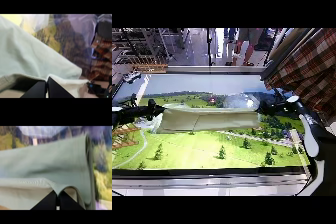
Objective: Fold the clothes and pants, and hang the long-sleeved shirts on hangers.
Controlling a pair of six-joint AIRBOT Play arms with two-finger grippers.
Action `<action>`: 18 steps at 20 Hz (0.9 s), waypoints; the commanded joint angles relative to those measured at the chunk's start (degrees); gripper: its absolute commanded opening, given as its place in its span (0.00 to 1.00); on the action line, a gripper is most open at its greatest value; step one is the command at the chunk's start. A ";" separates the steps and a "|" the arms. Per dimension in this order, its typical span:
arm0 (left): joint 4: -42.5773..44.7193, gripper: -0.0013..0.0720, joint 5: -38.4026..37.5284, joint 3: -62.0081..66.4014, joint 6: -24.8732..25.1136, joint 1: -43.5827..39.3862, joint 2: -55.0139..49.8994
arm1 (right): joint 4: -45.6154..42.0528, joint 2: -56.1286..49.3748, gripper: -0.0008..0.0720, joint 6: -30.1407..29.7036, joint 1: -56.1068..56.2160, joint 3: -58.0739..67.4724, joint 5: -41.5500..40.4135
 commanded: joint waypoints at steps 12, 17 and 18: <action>-4.28 0.59 -9.09 1.36 12.57 -0.13 4.76 | -7.78 -6.88 0.73 -0.20 -2.19 6.86 17.20; 10.58 0.46 -8.98 1.33 15.93 -6.56 5.42 | -2.36 -10.08 0.48 -2.99 2.21 7.50 13.29; 13.22 0.44 -8.98 1.33 15.93 -8.37 5.44 | -4.07 -9.90 0.14 -2.89 2.71 8.41 13.53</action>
